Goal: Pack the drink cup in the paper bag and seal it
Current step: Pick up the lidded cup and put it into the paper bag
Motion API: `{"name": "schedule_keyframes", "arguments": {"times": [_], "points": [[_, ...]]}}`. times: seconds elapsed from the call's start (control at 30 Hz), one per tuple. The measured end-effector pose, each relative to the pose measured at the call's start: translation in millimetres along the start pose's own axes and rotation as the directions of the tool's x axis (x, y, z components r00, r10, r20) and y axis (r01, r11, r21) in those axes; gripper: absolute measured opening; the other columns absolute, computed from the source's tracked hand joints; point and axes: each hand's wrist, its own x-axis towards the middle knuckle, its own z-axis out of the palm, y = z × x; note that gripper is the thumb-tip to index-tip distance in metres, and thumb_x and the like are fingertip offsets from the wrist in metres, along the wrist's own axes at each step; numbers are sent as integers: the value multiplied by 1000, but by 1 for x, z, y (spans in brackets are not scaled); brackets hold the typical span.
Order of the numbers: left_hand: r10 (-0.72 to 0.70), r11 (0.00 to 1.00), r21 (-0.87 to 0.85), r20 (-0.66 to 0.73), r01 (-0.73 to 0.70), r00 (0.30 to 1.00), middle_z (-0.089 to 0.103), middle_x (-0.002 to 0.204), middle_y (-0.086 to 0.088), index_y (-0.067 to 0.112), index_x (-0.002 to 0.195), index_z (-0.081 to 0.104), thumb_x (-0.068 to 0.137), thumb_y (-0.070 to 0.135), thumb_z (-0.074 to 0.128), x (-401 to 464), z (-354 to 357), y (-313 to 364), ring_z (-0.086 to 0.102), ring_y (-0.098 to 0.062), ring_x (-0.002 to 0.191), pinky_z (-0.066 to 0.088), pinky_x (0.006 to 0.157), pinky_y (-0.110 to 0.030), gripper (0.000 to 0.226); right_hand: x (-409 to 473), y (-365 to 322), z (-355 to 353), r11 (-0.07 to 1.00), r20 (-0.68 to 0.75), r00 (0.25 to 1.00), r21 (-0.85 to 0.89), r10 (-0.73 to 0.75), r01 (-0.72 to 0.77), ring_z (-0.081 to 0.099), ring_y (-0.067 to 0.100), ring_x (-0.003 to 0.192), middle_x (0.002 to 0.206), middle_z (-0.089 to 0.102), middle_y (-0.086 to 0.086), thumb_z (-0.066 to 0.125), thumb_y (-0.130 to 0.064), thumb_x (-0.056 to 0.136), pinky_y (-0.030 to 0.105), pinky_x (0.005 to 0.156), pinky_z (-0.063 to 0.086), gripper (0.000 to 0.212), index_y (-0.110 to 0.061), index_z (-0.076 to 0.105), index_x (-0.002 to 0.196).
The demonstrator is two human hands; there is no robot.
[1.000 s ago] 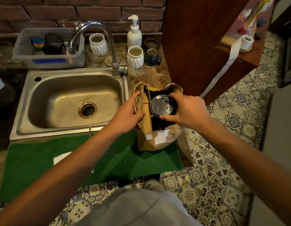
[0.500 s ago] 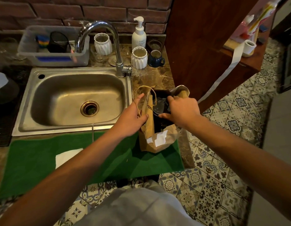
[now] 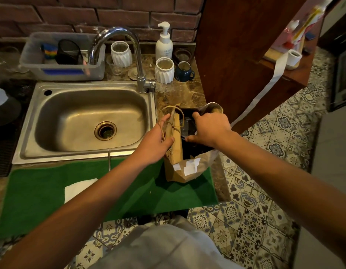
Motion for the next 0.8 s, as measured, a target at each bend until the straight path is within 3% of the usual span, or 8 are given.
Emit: {"name": "schedule_keyframes", "arguments": {"times": [0.07, 0.13, 0.27, 0.4, 0.47, 0.57, 0.7, 0.8], "points": [[-1, 999, -36, 10, 1, 1000, 64, 137, -3, 38, 159, 19, 99, 18, 63, 0, 0, -1, 69, -15, 105, 54, 94, -35, 77, -1, 0, 3, 1000, -18, 1000, -5, -26, 26, 61, 23, 68, 74, 53, -1, 59, -82, 78, 26, 44, 23, 83, -21, 51, 135], [0, 999, -39, 11, 1, 1000, 63, 139, -3, 39, 159, 19, 99, 18, 62, 0, 1, -1, 67, -19, 112, 52, 100, -39, 77, -2, 1, 6, 999, -47, 998, 5, -48, 48, 67, 24, 72, 75, 55, -1, 59, -82, 78, 26, 44, 23, 81, -21, 54, 131], [-14, 997, -74, 3, 15, 1000, 61, 140, -2, 38, 159, 20, 99, 18, 63, 1, 2, -2, 65, -20, 116, 50, 103, -40, 76, -5, 9, 9, 998, -90, 996, 64, 4, 2, 54, 22, 63, 66, 51, -5, 51, -84, 80, 26, 45, 25, 81, -14, 59, 119], [-3, 998, -67, 11, 3, 1000, 57, 131, 10, 40, 158, 20, 99, 20, 63, 0, 6, -1, 64, -15, 113, 48, 97, -30, 76, -8, 8, 16, 1000, -34, 999, -8, -5, 5, 41, 18, 54, 58, 32, -6, 49, -76, 88, 27, 44, 19, 78, -11, 56, 130], [-1, 997, -82, 14, 2, 1000, 57, 132, 8, 40, 158, 20, 99, 19, 63, 0, 7, 0, 64, -16, 115, 50, 100, -34, 76, -9, 7, 20, 1000, -10, 1000, 1, 2, -2, 35, 16, 50, 58, 32, -5, 49, -74, 90, 27, 44, 19, 78, -10, 54, 133], [-12, 996, -94, 4, 12, 1000, 61, 138, 2, 39, 159, 19, 98, 21, 65, 1, 6, 1, 67, -14, 111, 54, 98, -37, 78, -10, 9, 18, 999, -17, 1000, 30, 26, -25, 46, 18, 55, 60, 39, -4, 49, -76, 90, 27, 43, 23, 78, -12, 54, 133], [-33, 985, -172, -7, 31, 999, 71, 81, 20, 35, 158, 23, 95, 26, 70, -1, 6, 3, 68, 8, 73, 50, 61, -9, 79, -21, 14, -1, 995, -130, 991, 102, 23, -9, 67, 25, 73, 75, 60, -1, 48, -71, 93, 27, 47, 30, 67, -18, 56, 133], [-40, 981, -189, -9, 38, 999, 70, 87, 8, 34, 159, 21, 93, 34, 70, -4, 3, 6, 69, -2, 77, 53, 70, -23, 83, -34, 17, -27, 983, -249, 967, 185, 61, -14, 71, 28, 76, 84, 72, 1, 47, -64, 97, 30, 54, 43, 52, -23, 63, 125]]}}
